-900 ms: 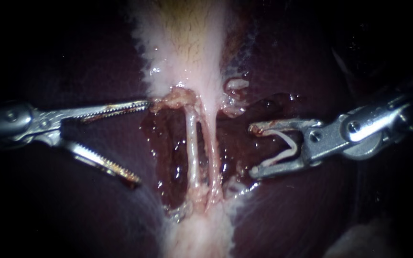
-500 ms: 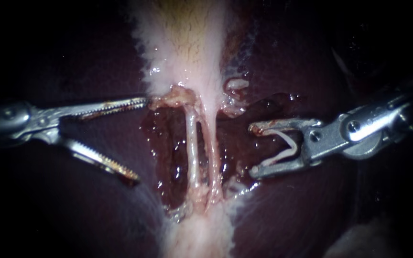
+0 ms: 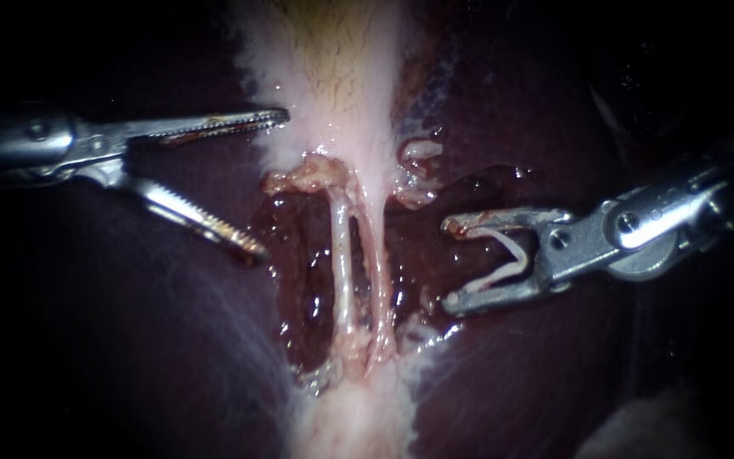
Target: Grabbing gallbladder
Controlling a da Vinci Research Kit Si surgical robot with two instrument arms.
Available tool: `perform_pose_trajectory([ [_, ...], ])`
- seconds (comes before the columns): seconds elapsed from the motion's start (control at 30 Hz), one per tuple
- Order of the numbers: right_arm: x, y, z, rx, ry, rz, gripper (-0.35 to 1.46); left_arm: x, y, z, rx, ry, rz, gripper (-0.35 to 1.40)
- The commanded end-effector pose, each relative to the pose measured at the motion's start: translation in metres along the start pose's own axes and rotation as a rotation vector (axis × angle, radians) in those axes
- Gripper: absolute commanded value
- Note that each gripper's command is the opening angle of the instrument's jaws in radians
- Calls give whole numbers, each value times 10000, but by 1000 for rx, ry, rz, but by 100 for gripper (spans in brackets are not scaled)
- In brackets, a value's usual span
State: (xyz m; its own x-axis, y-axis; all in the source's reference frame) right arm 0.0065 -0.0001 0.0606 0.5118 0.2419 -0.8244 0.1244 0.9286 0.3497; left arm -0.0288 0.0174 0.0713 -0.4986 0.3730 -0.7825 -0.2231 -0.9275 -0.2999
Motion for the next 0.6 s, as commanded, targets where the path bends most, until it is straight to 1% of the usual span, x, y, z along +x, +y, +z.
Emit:
perform_pose_trajectory([
  [0.03, 0, 0, 0, 0, 0, 0, 50, -1, 1, 2, -1, -5, 0, 103],
  [0.2, 0, 0, 1, 0, 0, 0, 49, -13, 0, 10, 6, -35, 2, 89],
  [0.33, 1, 0, 1, 0, 0, 0, 49, -23, -3, 14, 11, -45, 3, 81],
  [0.43, 1, 0, 1, 0, 0, 0, 49, -25, -3, 13, 12, -55, 2, 67],
  [0.6, 1, 0, 1, 0, 0, 0, 49, -22, -3, 9, 18, -57, 2, 52],
])
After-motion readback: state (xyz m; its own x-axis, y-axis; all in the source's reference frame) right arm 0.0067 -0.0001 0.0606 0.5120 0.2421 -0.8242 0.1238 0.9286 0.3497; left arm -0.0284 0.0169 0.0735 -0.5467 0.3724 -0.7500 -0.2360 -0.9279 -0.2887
